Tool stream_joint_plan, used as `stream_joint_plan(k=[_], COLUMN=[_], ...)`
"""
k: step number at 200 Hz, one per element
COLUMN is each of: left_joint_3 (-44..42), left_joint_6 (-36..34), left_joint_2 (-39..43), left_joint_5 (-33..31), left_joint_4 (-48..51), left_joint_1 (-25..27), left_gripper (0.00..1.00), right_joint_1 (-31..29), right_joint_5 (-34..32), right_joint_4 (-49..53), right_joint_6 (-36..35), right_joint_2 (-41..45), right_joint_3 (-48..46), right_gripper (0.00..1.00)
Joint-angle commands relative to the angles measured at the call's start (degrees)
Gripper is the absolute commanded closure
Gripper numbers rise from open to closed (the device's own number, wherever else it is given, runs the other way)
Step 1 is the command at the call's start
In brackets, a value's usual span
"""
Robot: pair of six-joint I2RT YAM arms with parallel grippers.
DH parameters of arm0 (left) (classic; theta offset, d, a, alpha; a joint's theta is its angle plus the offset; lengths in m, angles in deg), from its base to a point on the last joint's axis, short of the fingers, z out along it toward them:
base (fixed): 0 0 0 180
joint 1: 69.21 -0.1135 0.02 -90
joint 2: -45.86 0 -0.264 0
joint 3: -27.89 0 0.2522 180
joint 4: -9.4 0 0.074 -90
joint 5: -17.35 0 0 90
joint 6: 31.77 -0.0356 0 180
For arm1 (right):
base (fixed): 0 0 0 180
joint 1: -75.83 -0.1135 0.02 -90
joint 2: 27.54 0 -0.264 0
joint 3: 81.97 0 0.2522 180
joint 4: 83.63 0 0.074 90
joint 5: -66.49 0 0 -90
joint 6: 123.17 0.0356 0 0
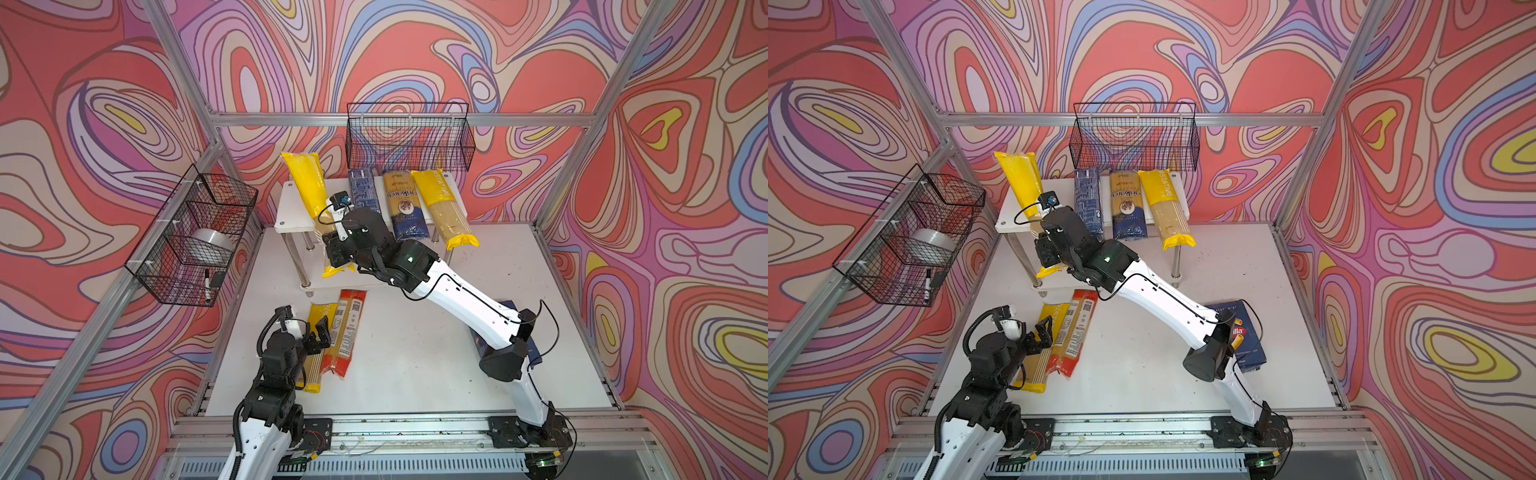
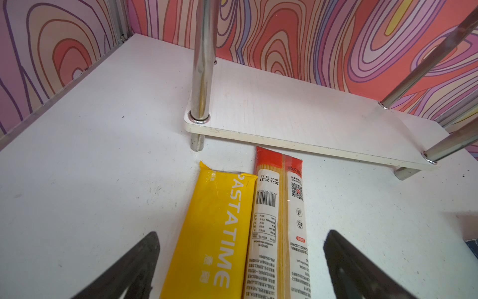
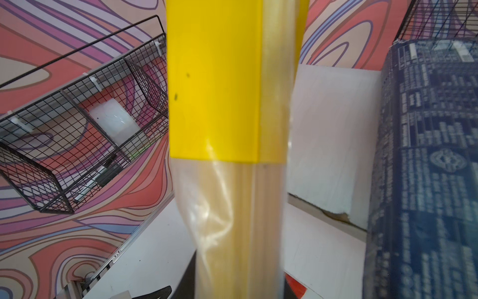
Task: Place and organize the pasta boxes and bags onto the shelf
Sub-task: 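Carry the yellow spaghetti bag over the shelf beside the dark blue box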
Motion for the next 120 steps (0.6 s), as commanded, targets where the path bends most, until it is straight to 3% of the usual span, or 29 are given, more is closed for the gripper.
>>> stream_joint_plan(k=[1,120], left_joint_3=[1.0,1.2], left_joint_6=[-0.4,-0.4], left_joint_2=[0.1,-0.3], left_joint_5=[-0.2,0.0], left_joint_4=[-0.8,-0.9], left_joint_1=[-0.3,-0.3], left_gripper=[0.00,0.00], right_joint_1=[0.7,3.8], right_joint_5=[-0.8,-1.4], right_joint_4=[-9.5,-11.5], right_joint_6=[-0.8,-0.4], right_joint_2=[1.6,-0.9], right_joint_3=[2.8,4.7], right_gripper=[0.89,0.85])
